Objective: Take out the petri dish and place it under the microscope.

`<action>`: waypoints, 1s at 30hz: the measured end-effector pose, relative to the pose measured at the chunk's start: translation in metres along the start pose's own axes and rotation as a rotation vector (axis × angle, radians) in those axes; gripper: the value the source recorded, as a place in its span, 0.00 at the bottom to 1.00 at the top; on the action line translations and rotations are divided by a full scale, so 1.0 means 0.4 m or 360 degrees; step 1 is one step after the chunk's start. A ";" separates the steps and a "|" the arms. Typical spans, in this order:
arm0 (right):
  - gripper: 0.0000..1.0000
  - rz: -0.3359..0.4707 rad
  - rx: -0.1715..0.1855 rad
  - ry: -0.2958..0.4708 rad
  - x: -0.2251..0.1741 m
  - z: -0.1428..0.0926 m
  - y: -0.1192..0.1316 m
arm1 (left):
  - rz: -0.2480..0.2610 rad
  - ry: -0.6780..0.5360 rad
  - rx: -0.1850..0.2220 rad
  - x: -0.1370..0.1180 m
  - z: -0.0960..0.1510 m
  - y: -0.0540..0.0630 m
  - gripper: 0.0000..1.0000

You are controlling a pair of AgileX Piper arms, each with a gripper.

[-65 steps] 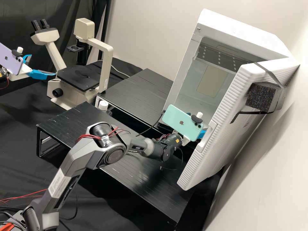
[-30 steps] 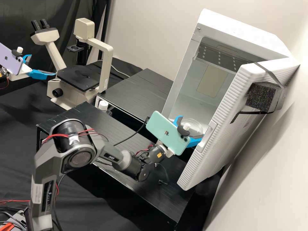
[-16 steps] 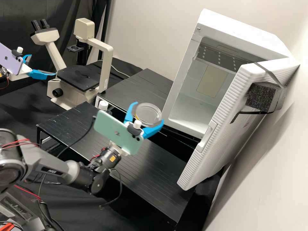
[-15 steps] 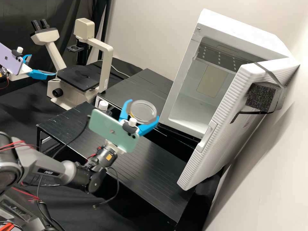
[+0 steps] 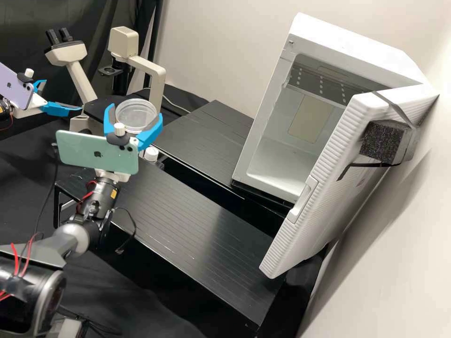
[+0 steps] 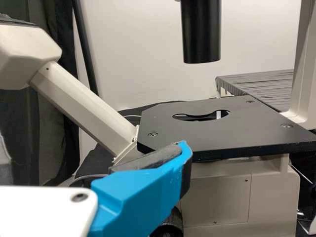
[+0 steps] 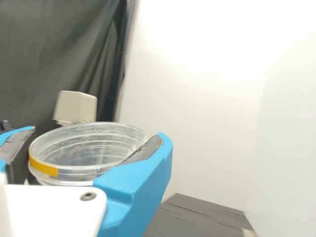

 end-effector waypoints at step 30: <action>0.00 -0.0580 0.0090 -0.0267 0.371 -0.038 -0.265 | 0.0000 0.0000 0.0000 0.000 0.000 0.000 1.00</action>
